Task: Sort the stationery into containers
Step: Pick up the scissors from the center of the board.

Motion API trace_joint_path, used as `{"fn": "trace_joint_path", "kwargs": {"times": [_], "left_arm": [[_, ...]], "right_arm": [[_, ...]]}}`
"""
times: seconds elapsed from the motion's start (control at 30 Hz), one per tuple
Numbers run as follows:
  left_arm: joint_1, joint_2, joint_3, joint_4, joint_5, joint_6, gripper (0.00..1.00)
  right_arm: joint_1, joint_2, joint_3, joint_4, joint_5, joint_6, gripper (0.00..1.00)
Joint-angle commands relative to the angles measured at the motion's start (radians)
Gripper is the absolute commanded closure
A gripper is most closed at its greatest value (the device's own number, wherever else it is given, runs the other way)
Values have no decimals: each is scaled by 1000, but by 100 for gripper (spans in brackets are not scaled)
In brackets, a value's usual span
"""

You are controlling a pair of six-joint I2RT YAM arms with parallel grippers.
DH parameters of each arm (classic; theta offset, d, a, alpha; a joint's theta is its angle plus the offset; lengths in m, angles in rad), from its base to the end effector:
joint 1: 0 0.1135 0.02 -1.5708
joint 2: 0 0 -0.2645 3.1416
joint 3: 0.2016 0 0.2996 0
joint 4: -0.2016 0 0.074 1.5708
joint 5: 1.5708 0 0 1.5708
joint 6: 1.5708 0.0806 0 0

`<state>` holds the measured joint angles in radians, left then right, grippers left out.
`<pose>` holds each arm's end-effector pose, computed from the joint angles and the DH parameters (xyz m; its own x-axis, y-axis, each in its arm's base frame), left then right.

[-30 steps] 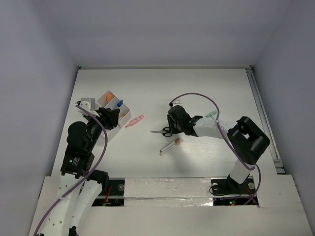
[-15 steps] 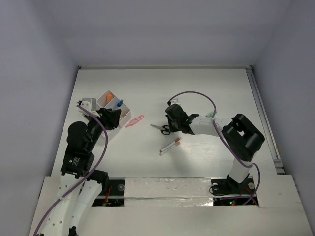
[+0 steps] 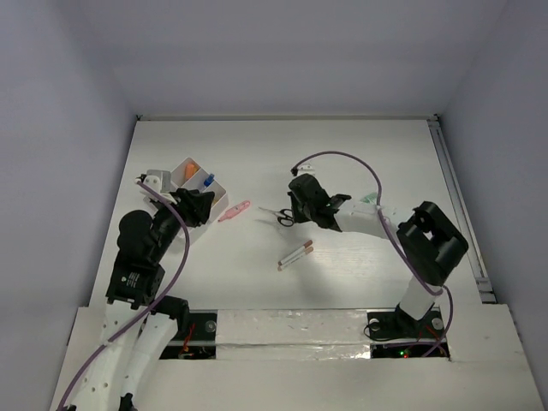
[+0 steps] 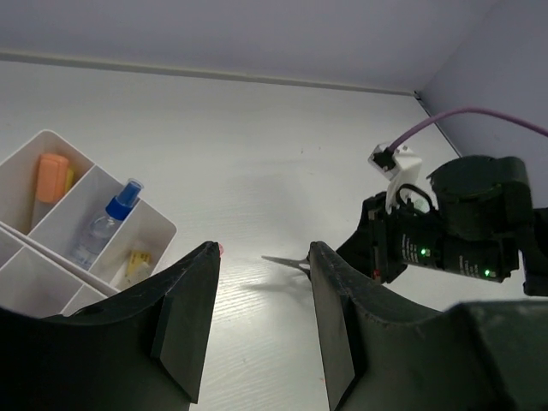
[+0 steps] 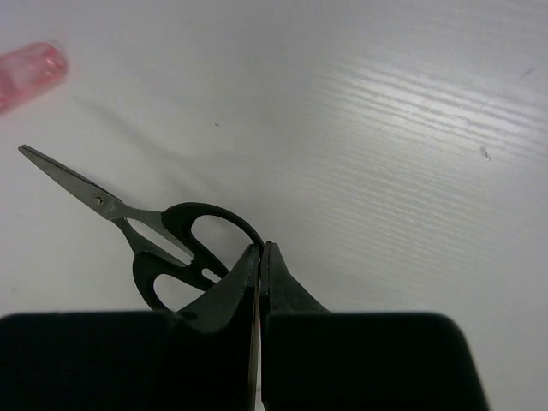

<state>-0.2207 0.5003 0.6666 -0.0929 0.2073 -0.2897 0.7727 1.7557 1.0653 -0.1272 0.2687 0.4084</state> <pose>0.2110 -0.0643 0.3593 -0.0498 -0.2753 -0.9601 0.4177 0.8674 -0.2704 0.3278 0.2897 0.1221 -0.6950 -0.1429 -0.7046 -0.2909 0.9521 0.0939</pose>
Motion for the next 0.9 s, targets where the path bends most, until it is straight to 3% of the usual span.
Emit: {"fn": "trace_joint_path", "kwargs": {"times": [0.0, 0.27, 0.5, 0.7, 0.87], "left_arm": [[4, 30, -2, 73, 82, -25, 57], [4, 53, -96, 220, 199, -251, 58], [-9, 81, -219, 349, 185, -362, 58], [-88, 155, -210, 383, 115, -352, 56], [-109, 184, -183, 364, 75, -331, 51]], "right_arm": [[-4, -107, 24, 83, -11, 29, 100], [-4, -163, 54, 271, -187, 159, 100], [-4, -174, 50, 331, -293, 196, 100], [5, -209, 53, 244, -307, 115, 100], [5, -275, 13, 161, -226, 52, 100]]}}
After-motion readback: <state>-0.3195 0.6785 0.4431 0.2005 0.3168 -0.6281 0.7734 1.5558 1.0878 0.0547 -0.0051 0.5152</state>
